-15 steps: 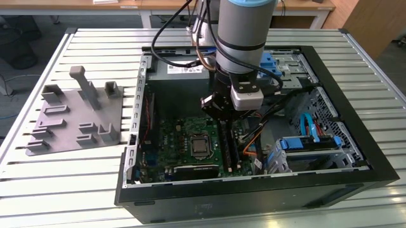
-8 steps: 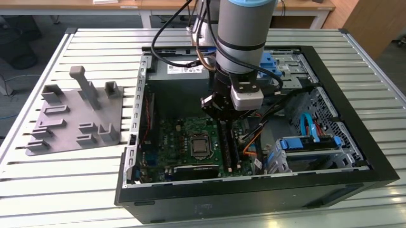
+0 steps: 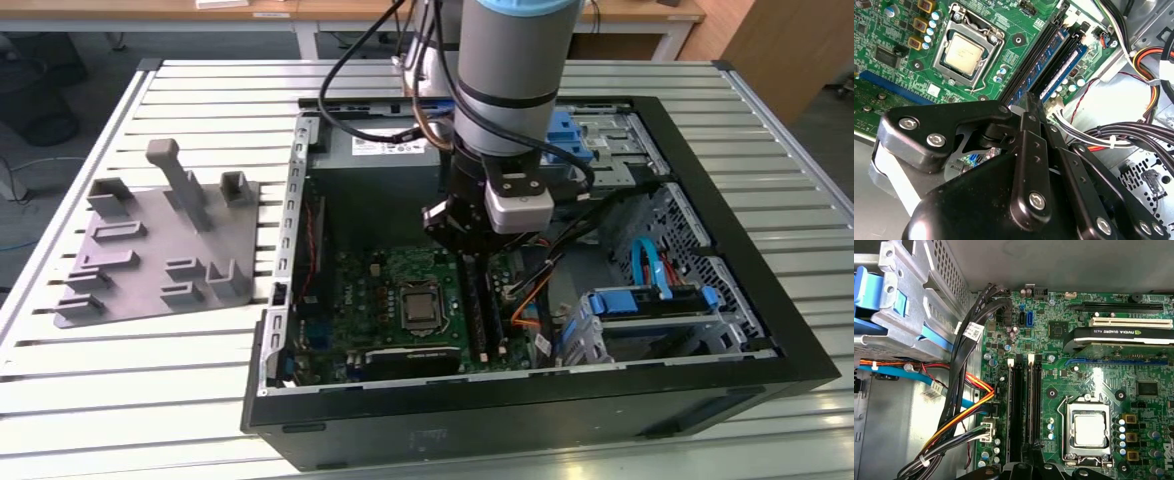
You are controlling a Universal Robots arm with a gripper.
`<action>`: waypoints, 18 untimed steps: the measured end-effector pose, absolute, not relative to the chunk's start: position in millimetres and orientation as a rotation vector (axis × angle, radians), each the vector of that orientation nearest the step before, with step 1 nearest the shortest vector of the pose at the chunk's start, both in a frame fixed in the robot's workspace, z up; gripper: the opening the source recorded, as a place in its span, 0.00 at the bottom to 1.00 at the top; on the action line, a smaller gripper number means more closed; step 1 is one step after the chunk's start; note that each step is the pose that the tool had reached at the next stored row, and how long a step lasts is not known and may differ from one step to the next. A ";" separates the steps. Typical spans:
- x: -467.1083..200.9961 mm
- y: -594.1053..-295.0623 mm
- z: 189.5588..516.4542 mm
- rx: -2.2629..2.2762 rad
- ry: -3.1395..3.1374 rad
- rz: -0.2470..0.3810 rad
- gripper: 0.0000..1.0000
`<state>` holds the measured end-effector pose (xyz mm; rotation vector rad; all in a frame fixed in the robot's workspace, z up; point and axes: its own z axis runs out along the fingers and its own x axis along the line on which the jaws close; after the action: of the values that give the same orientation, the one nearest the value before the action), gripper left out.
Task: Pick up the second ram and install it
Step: 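Press down the second ram until it locks into place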
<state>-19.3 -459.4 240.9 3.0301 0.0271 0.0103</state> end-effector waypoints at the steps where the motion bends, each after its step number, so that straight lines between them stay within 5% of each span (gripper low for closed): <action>1: -19.3 -459.4 239.1 3.030 0.027 0.010 0.10; 18: -19.3 -446.3 226.2 3.150 0.028 0.011 0.10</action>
<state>-19.3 -446.3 226.2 3.1500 0.0276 0.0113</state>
